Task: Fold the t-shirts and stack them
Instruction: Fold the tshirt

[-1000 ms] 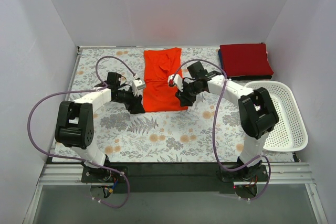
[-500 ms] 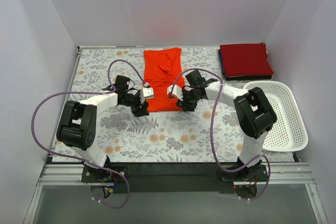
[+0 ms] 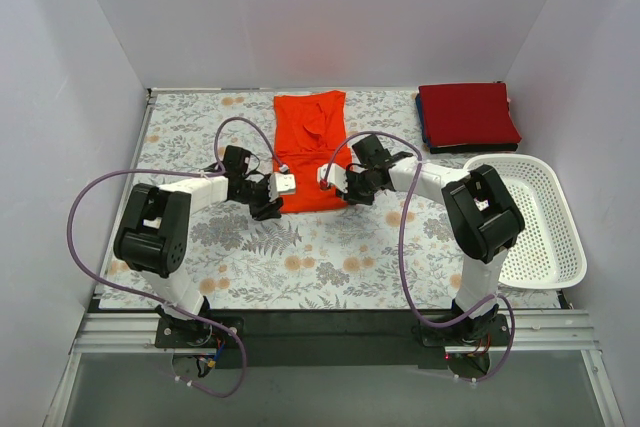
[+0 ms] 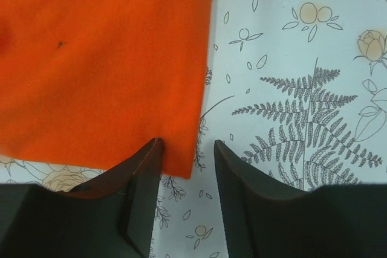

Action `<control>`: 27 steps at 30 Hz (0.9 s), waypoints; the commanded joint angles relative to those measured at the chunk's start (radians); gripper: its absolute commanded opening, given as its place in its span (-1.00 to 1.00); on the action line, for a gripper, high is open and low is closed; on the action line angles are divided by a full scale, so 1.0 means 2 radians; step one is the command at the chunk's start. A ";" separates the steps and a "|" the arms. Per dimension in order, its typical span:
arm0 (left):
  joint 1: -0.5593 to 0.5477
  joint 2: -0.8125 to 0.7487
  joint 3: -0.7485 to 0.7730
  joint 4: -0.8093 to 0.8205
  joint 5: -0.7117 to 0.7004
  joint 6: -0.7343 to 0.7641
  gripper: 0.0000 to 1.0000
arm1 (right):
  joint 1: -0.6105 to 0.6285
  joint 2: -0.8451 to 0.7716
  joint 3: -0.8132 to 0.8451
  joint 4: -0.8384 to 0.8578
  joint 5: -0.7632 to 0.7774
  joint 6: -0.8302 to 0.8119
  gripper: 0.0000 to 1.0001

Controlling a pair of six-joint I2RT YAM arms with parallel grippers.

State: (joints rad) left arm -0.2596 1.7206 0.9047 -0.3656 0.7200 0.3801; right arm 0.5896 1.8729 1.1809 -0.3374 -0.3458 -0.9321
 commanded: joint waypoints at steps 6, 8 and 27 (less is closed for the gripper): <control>-0.010 0.018 0.012 -0.020 -0.037 0.050 -0.87 | 0.002 0.012 0.004 -0.024 0.004 -0.007 -0.97; -0.009 0.016 0.022 -0.035 -0.033 0.049 -0.97 | 0.001 0.009 0.012 -0.036 0.000 -0.003 -0.97; 0.008 -0.056 0.164 -0.159 0.013 -0.033 -1.00 | -0.035 -0.075 0.137 -0.159 -0.049 0.036 -0.97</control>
State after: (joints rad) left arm -0.2478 1.7042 1.1938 -0.5999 0.6926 0.3157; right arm 0.5190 1.8114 1.4120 -0.5690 -0.3958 -0.8722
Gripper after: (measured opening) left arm 0.025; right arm 0.034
